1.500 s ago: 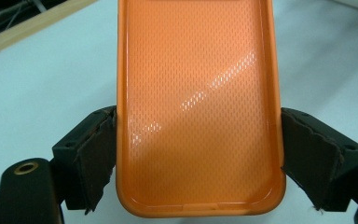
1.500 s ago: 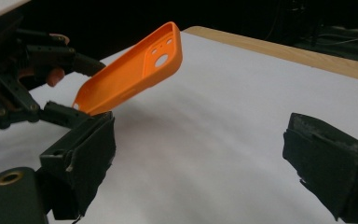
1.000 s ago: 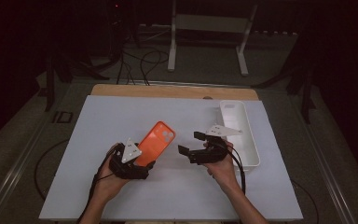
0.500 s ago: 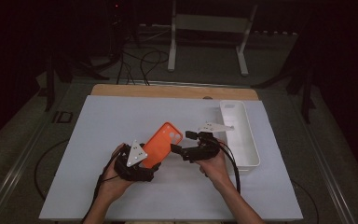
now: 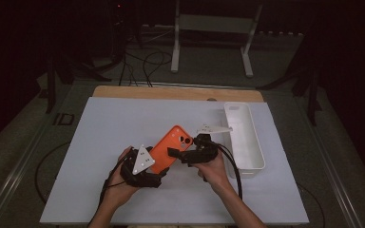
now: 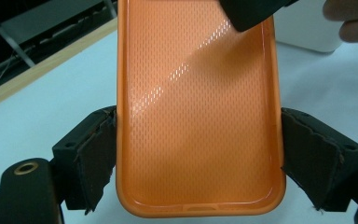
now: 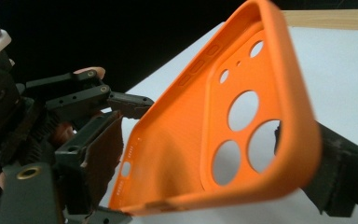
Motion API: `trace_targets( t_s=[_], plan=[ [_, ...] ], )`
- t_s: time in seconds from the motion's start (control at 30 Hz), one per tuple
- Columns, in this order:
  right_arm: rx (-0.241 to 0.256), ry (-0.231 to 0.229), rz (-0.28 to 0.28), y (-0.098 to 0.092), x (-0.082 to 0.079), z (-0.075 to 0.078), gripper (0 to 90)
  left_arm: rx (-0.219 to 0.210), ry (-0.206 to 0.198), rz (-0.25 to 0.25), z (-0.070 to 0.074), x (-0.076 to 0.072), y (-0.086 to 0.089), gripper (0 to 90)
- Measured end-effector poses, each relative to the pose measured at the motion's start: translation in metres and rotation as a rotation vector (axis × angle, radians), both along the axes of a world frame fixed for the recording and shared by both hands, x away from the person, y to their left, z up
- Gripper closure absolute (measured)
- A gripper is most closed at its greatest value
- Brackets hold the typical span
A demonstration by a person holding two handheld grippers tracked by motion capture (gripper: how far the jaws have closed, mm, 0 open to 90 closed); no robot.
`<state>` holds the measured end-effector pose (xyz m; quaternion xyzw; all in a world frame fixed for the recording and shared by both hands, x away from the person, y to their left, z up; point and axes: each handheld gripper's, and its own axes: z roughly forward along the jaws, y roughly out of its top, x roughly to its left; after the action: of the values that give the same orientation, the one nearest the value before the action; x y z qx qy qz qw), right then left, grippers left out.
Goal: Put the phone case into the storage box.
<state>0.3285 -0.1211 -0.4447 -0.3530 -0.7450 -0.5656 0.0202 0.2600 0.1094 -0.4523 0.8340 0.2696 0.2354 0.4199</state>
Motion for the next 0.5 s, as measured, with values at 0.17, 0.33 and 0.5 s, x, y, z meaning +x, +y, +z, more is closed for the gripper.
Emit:
trace_targets(
  t_s=[0.17,0.33,0.5],
  plan=[
    [0.023,0.029,0.013,0.0012,-0.0009,-0.0002,39.3,-0.009,-0.009,0.0,0.0004,-0.0013,-0.001,16.3],
    [0.002,0.041,0.033,0.0055,-0.0045,0.0008,59.5,-0.019,-0.011,-0.008,-0.0002,-0.002,-0.0023,16.3],
    [-0.017,0.075,0.043,0.0096,-0.0065,0.0004,75.6,-0.006,-0.011,-0.015,-0.0011,-0.002,-0.0024,16.2]
  ],
)
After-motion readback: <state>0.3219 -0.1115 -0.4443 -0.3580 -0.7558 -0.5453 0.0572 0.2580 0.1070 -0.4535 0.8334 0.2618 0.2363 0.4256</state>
